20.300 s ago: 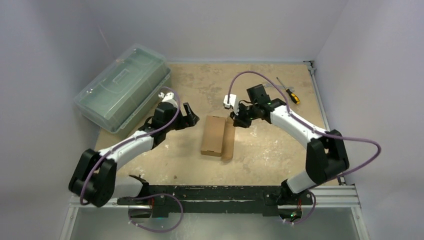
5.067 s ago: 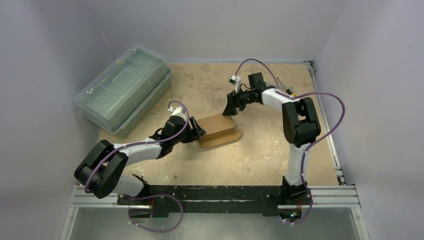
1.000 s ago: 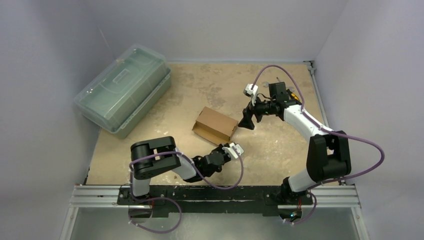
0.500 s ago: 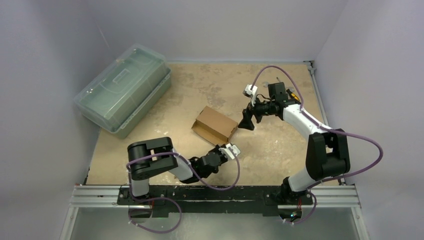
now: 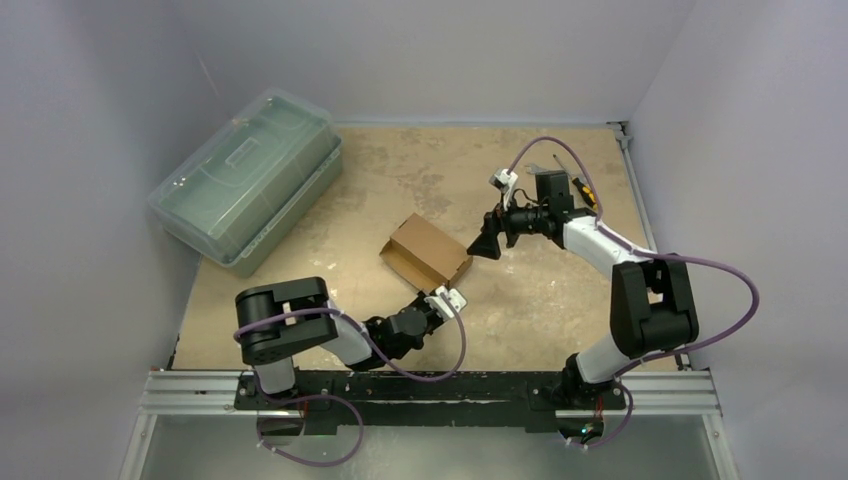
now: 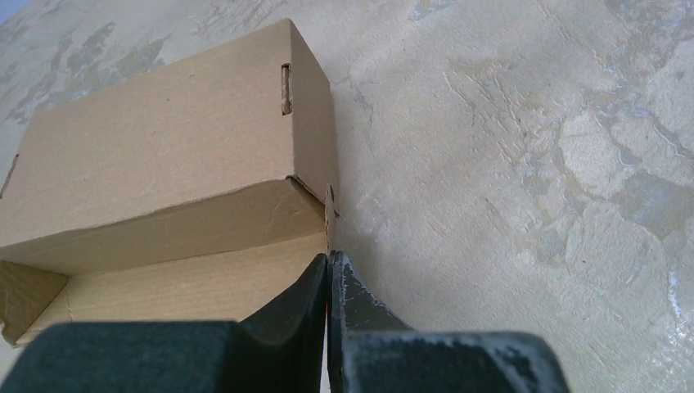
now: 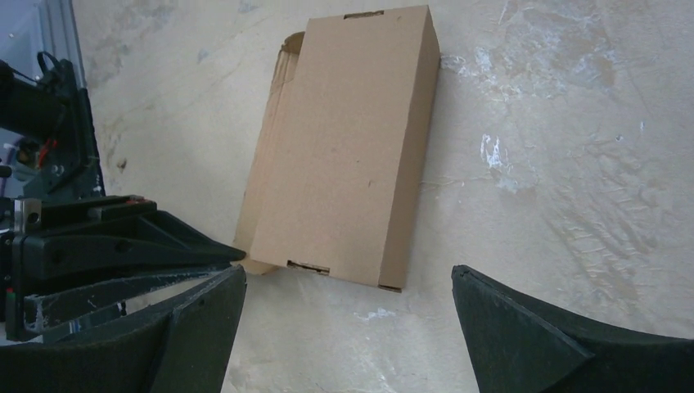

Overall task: Fold the paper box
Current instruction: Close the paper box at the center of the board.

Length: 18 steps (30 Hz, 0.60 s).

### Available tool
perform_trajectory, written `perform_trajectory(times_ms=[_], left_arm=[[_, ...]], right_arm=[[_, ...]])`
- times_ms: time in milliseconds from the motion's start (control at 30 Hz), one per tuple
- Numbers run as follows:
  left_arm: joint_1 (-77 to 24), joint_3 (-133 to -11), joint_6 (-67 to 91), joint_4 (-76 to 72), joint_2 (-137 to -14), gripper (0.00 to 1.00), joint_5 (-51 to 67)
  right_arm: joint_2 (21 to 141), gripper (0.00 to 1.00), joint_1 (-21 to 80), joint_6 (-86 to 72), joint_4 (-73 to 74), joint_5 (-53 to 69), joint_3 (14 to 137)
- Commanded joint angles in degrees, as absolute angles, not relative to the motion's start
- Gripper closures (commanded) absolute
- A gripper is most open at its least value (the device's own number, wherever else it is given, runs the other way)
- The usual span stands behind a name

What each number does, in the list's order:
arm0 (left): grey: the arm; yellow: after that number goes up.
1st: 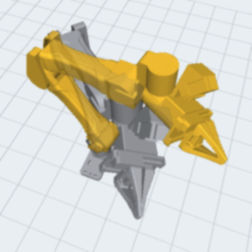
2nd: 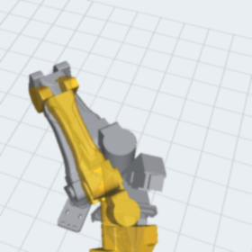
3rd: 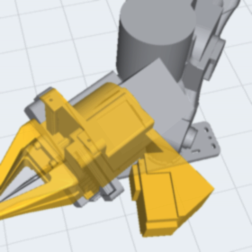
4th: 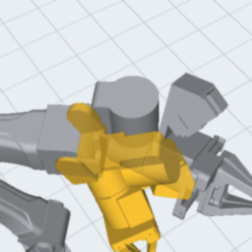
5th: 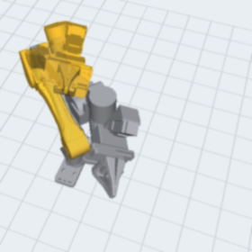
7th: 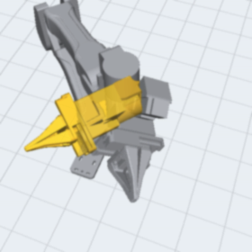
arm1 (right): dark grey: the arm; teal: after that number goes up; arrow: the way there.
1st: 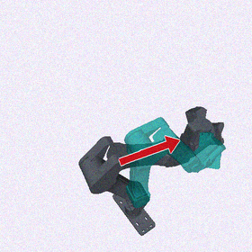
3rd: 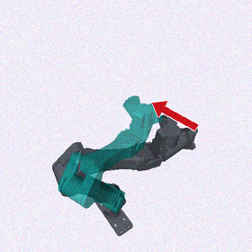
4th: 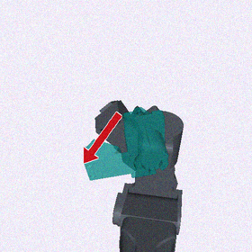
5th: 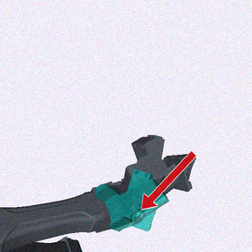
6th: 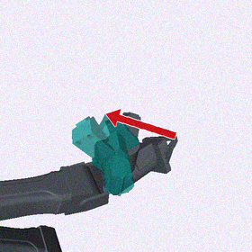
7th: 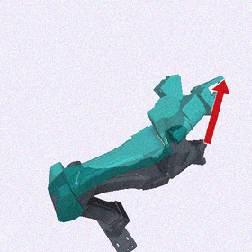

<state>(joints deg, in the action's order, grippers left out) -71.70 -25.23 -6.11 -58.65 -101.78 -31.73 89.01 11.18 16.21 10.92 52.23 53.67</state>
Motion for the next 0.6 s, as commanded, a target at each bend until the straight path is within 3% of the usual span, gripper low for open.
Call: perform_trajectory(times_ms=[0, 100, 233, 567], left_arm=[[-71.89, -24.04, -2.21, -60.06, -98.67, 0.96, -31.29], [-71.89, -23.1, -0.58, -61.04, -97.58, 0.82, -30.92], [-71.89, -22.67, -0.45, -62.2, -96.95, 0.71, -30.7], [-71.89, -22.72, 0.39, -64.67, -98.55, 0.69, -30.35]], right_arm=[[89.84, 0.01, 10.95, 9.58, 3.88, 54.51, 53.03], [90.36, 0.01, 10.99, 8.8, 3.4, 54.82, 52.99], [90.53, 0.01, 11.06, 8.61, 3.34, 55.01, 53.04], [91.13, 0.01, 11.04, 8.0, 3.25, 55.55, 53.06]])
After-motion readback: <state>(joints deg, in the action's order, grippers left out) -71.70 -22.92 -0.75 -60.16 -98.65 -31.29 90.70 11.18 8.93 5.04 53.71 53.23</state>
